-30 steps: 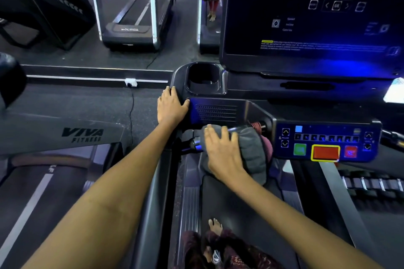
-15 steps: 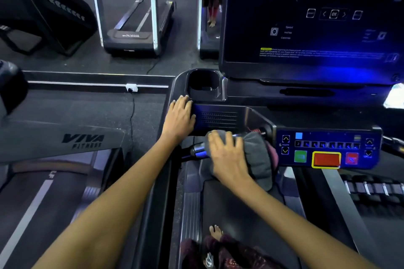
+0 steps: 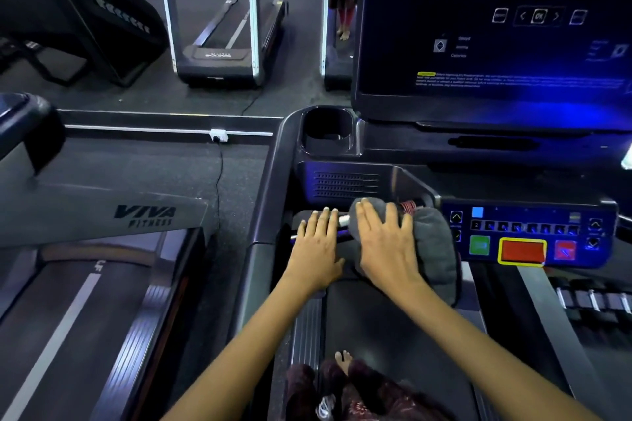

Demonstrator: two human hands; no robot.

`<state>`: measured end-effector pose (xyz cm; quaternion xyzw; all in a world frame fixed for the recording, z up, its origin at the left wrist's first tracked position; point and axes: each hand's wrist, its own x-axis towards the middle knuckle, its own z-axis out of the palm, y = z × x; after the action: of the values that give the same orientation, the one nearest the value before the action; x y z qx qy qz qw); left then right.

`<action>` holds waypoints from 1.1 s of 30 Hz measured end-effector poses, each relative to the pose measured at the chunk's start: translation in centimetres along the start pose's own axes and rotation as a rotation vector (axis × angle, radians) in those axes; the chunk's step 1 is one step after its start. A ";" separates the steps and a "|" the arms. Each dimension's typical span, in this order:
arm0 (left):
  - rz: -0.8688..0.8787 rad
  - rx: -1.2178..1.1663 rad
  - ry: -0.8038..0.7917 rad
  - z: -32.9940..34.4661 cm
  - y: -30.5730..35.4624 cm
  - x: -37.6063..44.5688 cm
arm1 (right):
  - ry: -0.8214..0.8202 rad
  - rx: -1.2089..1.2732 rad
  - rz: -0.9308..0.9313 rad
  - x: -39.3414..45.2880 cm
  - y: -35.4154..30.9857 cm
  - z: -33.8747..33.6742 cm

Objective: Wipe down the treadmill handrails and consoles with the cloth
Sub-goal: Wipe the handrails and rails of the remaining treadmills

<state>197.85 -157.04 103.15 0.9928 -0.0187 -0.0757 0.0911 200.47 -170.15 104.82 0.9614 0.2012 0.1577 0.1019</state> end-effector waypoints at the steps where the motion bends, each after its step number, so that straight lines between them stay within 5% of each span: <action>1: -0.012 0.028 0.002 0.0 0.0 -0.1 | -0.029 -0.013 0.035 0.0 0.7 -0.1; 5: -0.068 0.096 0.004 0.4 0.8 -0.3 | -0.066 -0.049 0.179 0.9 0.5 -0.6; 11: -0.087 0.147 -0.012 0.7 1.1 -0.4 | -0.002 0.012 -0.119 0.0 -0.4 -0.5; 18: -0.080 0.105 0.048 0.5 1.0 -0.8 | -0.112 -0.097 0.041 1.1 1.0 -0.6; 22: -0.087 0.072 0.047 0.6 1.0 -0.7 | -0.044 -0.021 -0.098 0.9 -0.7 -0.5; 25: -0.077 -0.144 0.109 0.2 0.8 -0.4 | 0.069 0.113 -0.209 0.6 0.7 0.0; 33: -0.309 -1.364 0.217 -2.5 3.2 -0.4 | 0.020 0.572 -0.248 -0.8 3.0 -0.5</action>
<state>197.75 -159.76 106.20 0.7075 0.1832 0.0169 0.6824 200.69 -173.10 105.86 0.9175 0.3542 0.0905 -0.1564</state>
